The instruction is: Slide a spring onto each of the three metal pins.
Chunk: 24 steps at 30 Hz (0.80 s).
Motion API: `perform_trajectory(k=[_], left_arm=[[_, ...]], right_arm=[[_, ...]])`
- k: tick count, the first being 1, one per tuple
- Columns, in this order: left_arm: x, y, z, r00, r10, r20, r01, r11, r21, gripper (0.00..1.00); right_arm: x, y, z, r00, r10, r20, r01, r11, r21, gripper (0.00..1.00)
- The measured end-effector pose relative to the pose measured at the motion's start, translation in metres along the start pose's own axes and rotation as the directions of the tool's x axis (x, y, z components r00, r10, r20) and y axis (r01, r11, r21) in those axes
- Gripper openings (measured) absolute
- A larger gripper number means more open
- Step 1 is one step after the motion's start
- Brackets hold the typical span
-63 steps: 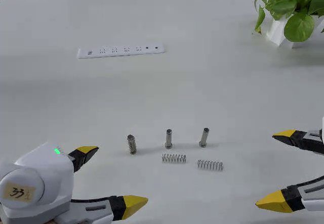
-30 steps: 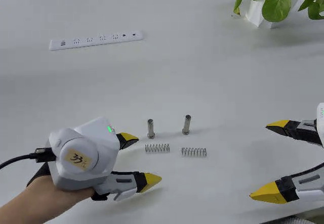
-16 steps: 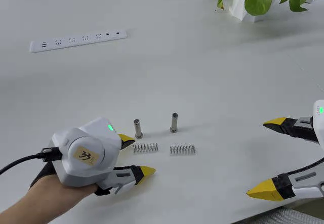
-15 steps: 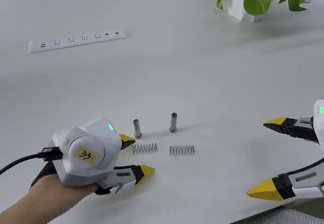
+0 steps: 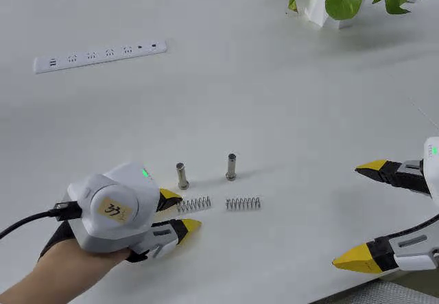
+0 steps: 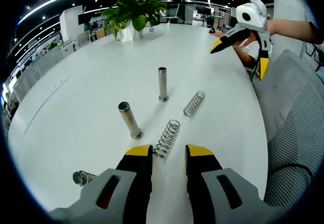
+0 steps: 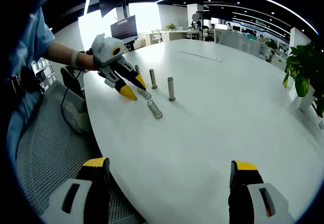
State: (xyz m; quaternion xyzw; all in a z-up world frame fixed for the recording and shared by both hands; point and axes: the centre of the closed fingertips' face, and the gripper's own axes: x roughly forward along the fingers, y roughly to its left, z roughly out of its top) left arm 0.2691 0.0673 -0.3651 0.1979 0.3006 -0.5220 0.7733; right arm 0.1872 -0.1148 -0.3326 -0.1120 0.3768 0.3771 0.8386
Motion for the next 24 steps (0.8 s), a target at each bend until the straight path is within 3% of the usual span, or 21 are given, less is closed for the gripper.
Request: perform_trajectory(k=[8,24], left_arm=[[-0.002,-0.0028,-0.0013,1.0,0.003,0.008,-0.003,1.0,0.005,0.12],[-0.0065,-0.0036,-0.0042,0.9998,0.007,0.021,-0.007,1.0,0.002,0.1]], right_arm=[[0.0015,0.0011,0.0014,1.0,0.006,-0.003,-0.006,1.0,-0.006,0.99],[0.0046,0.0014,0.0014,0.9997,0.017,-0.018,-0.018,0.999,-0.026,0.98]])
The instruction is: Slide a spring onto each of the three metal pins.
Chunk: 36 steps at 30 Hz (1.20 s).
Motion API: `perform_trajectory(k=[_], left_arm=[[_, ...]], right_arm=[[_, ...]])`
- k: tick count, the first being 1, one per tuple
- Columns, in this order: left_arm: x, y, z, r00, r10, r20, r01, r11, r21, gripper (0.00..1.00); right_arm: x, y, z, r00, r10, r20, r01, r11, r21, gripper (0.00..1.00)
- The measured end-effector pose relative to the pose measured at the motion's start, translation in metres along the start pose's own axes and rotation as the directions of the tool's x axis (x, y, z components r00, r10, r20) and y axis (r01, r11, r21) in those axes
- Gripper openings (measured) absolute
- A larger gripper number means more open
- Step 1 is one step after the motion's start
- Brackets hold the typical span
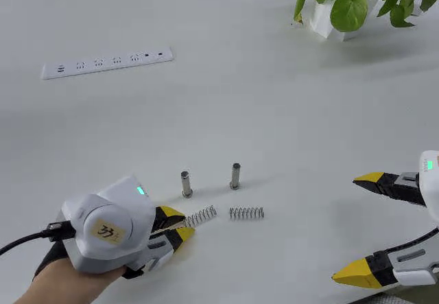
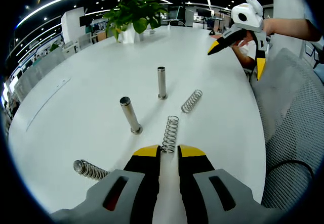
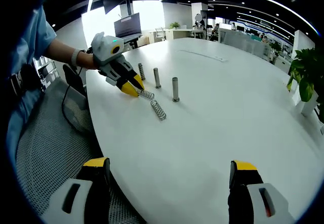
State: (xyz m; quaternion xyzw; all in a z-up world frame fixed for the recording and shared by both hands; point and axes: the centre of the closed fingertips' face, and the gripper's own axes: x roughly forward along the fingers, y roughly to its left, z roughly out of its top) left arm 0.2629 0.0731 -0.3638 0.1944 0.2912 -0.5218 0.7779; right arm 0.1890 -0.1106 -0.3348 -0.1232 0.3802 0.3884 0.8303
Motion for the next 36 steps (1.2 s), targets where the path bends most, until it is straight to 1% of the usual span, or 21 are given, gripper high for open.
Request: perform_trajectory(k=[4,13,19,22,25,29,30,32,35,36], left_arm=[[0.001,-0.001,0.002,1.0,0.0,0.006,0.0,1.0,0.001,0.09],[0.003,0.002,0.0,1.0,0.006,-0.002,-0.006,1.0,0.002,0.07],[0.003,0.004,0.0,0.9998,0.018,0.002,-0.018,1.0,0.001,0.07],[0.003,0.005,0.0,0.9996,0.027,0.004,-0.027,1.0,-0.004,0.07],[0.002,0.006,0.003,0.9992,0.032,0.023,-0.032,0.999,-0.02,0.07],[0.001,0.007,0.005,0.9989,0.038,0.03,-0.037,0.999,-0.023,0.07],[0.0,0.008,0.006,0.9984,0.041,0.039,-0.04,0.999,-0.027,0.07],[-0.002,0.008,0.008,0.9979,0.039,0.051,-0.037,0.998,-0.055,0.07],[-0.005,0.007,0.012,0.9972,0.04,0.064,-0.037,0.998,-0.058,0.07],[-0.006,0.005,0.014,0.9968,0.038,0.07,-0.034,0.998,-0.059,0.07]], right_arm=[[0.0,0.001,0.001,1.0,0.0,0.001,0.0,1.0,0.002,0.98],[0.001,0.004,0.002,1.0,0.002,0.004,-0.002,1.0,0.008,0.98],[0.002,0.005,0.003,1.0,0.003,0.006,-0.003,1.0,0.009,0.98],[0.002,0.003,0.0,1.0,0.004,0.003,-0.004,1.0,0.008,0.98],[0.002,0.004,0.0,1.0,0.006,-0.001,-0.006,1.0,0.006,0.98],[0.003,0.007,0.001,1.0,0.01,0.001,-0.01,1.0,0.004,0.97],[0.004,0.007,0.002,0.9999,0.011,0.001,-0.011,1.0,0.004,0.97],[0.005,0.009,0.004,0.9999,0.013,0.002,-0.013,1.0,0.002,0.97],[0.006,0.012,0.007,0.9998,0.019,0.005,-0.019,1.0,-0.002,0.97],[0.007,0.01,0.006,0.9997,0.022,0.007,-0.022,1.0,-0.003,0.97]])
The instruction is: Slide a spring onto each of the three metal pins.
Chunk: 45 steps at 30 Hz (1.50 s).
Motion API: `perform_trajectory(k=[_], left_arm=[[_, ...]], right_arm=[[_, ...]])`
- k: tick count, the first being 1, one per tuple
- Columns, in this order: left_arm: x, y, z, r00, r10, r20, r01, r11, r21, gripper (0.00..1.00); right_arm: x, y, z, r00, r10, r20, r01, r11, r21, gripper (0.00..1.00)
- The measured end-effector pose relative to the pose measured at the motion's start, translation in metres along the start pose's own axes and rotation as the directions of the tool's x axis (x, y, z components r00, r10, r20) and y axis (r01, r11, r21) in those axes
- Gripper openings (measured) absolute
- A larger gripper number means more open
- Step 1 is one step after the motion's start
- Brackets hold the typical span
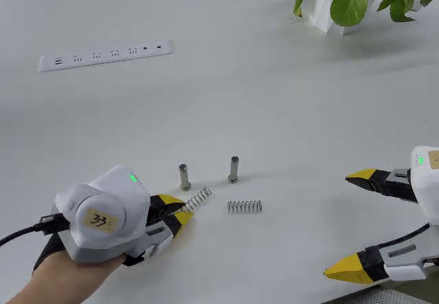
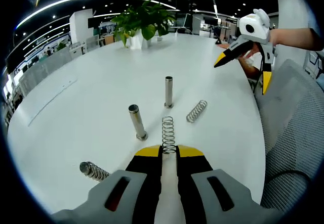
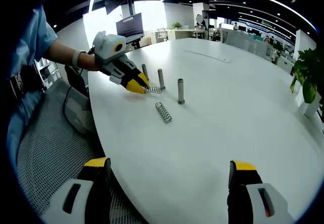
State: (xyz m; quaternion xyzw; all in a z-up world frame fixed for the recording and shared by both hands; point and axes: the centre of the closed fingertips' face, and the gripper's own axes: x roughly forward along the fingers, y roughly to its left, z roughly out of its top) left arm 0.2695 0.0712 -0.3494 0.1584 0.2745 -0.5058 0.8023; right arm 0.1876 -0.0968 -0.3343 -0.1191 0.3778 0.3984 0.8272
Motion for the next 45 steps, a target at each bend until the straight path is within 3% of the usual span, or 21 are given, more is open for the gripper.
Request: perform_trajectory(k=[5,7,12,20,24,33,45], left_arm=[[-0.008,-0.01,0.007,0.9991,-0.025,0.035,0.025,1.0,-0.002,0.07],[-0.013,-0.018,0.01,0.9975,-0.053,0.046,0.054,0.999,-0.003,0.07],[-0.025,-0.027,0.017,0.9953,-0.07,0.068,0.068,0.997,0.018,0.07],[-0.039,-0.043,0.027,0.9893,-0.103,0.103,0.098,0.994,0.054,0.07],[-0.043,-0.048,0.032,0.9867,-0.108,0.121,0.101,0.993,0.066,0.07],[-0.049,-0.059,0.038,0.9803,-0.136,0.144,0.126,0.989,0.077,0.07],[-0.057,-0.083,0.048,0.9625,-0.209,0.173,0.192,0.975,0.108,0.07]], right_arm=[[0.0,0.002,0.015,0.9993,0.014,0.036,-0.014,1.0,0.001,0.97],[-0.002,0.002,0.024,0.9983,0.02,0.054,-0.02,1.0,-0.001,0.96],[-0.005,0.007,0.048,0.993,0.046,0.109,-0.045,0.999,-0.009,0.95],[-0.002,0.028,0.079,0.9838,0.114,0.138,-0.106,0.992,-0.07,0.88],[0.001,0.043,0.092,0.9736,0.173,0.148,-0.161,0.982,-0.095,0.83],[0.008,0.063,0.1,0.9578,0.268,0.103,-0.254,0.958,-0.134,0.65],[0.012,0.08,0.104,0.9233,0.375,0.084,-0.359,0.92,-0.159,0.4]])
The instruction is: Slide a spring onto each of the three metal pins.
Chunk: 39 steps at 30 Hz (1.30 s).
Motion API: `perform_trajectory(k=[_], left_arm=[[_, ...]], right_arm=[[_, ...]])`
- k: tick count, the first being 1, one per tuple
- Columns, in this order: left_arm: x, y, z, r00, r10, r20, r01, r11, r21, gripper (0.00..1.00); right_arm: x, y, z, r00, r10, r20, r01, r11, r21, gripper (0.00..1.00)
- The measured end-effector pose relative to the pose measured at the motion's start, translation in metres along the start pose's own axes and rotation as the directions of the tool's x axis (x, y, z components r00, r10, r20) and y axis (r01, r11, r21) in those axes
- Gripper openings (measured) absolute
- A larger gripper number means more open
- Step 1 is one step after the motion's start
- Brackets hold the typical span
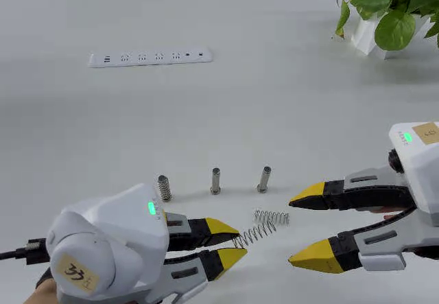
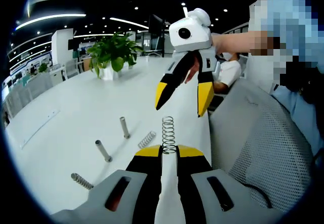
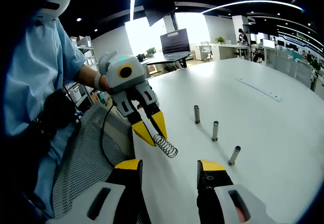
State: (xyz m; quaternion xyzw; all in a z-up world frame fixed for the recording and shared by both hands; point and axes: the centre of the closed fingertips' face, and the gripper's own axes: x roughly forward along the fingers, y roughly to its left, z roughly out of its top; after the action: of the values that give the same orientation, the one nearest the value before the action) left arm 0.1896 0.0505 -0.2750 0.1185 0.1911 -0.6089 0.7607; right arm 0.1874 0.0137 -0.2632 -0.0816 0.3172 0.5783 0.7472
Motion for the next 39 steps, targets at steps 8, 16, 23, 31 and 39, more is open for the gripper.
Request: perform_trajectory(k=[8,16,23,31,39], left_arm=[[0.0,-0.011,0.004,0.9989,-0.045,0.017,0.044,0.999,0.019,0.07],[0.0,-0.017,0.008,0.9968,-0.074,0.03,0.073,0.996,0.049,0.07],[-0.001,-0.021,0.012,0.9944,-0.096,0.045,0.093,0.993,0.066,0.07],[-0.002,-0.022,0.011,0.9941,-0.101,0.039,0.098,0.993,0.067,0.07],[0.005,-0.018,0.005,0.9963,-0.085,0.006,0.085,0.995,0.043,0.07]], right_arm=[[0.004,0.008,0.006,0.9958,0.077,0.049,-0.08,0.995,0.063,0.22],[0.003,0.016,0.007,0.9842,0.155,0.085,-0.167,0.973,0.161,0.12],[0.004,0.023,0.008,0.9797,0.182,0.085,-0.195,0.963,0.185,0.08],[0.004,0.024,0.01,0.979,0.19,0.074,-0.2,0.964,0.174,0.07],[0.006,0.019,0.009,0.9913,0.129,-0.03,-0.127,0.99,0.058,0.07]])
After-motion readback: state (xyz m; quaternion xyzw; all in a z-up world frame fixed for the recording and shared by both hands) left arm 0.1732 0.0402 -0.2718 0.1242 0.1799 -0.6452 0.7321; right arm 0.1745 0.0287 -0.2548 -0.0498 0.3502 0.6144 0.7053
